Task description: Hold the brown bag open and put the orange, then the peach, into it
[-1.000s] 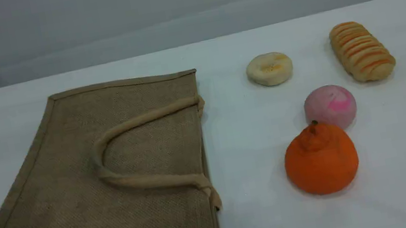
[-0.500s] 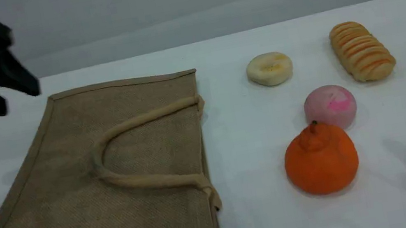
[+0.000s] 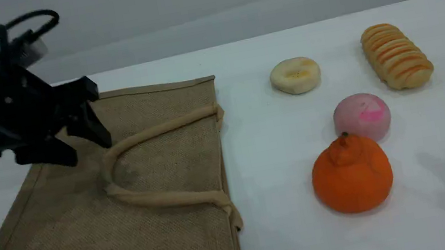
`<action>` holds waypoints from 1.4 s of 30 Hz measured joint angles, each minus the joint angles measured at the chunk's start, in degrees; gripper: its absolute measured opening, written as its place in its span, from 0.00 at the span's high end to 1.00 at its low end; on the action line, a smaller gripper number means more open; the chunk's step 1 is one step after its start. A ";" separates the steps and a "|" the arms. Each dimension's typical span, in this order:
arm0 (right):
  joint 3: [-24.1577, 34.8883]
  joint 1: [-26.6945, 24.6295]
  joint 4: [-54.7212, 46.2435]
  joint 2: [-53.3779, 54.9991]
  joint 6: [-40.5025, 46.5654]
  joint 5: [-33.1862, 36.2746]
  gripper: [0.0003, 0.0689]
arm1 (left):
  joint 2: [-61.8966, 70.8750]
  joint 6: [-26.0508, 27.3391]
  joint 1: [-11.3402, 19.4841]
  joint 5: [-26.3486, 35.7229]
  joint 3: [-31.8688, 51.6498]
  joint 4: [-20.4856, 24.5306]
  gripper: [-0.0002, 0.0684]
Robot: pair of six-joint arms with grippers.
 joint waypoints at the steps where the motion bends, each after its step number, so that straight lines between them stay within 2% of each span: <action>1: 0.00 0.00 0.00 0.00 0.00 0.13 0.46 | 0.72 -0.25 -0.06 -0.05 -0.43 -0.05 0.34; 13: 0.00 0.00 -0.04 -0.05 0.00 0.32 0.46 | 7.94 -1.59 -0.55 -1.00 -2.27 -0.05 0.34; 16: 0.00 0.00 -0.04 -0.05 0.00 0.32 0.46 | 8.70 -1.59 -0.55 -1.36 -2.31 -0.21 0.37; 19: 0.00 0.00 -0.04 -0.05 0.00 0.26 0.46 | 8.83 -1.59 -0.55 -1.36 -2.31 -0.14 0.46; 25: 0.00 0.00 -0.04 0.08 0.00 0.15 0.46 | 8.99 -1.83 -0.55 -2.74 -2.26 -4.35 0.81; 27: 0.00 0.00 -0.04 0.66 0.00 0.15 0.46 | 8.99 -1.77 -0.55 -4.63 -2.26 -6.14 0.87; 33: 0.00 0.00 2.58 5.12 -1.25 0.20 0.46 | 7.89 -0.03 -0.55 -4.33 -2.32 -5.95 0.88; 42: 0.00 0.00 12.03 13.96 -9.48 1.09 0.46 | 1.26 1.89 -0.55 9.15 -9.10 -5.46 0.88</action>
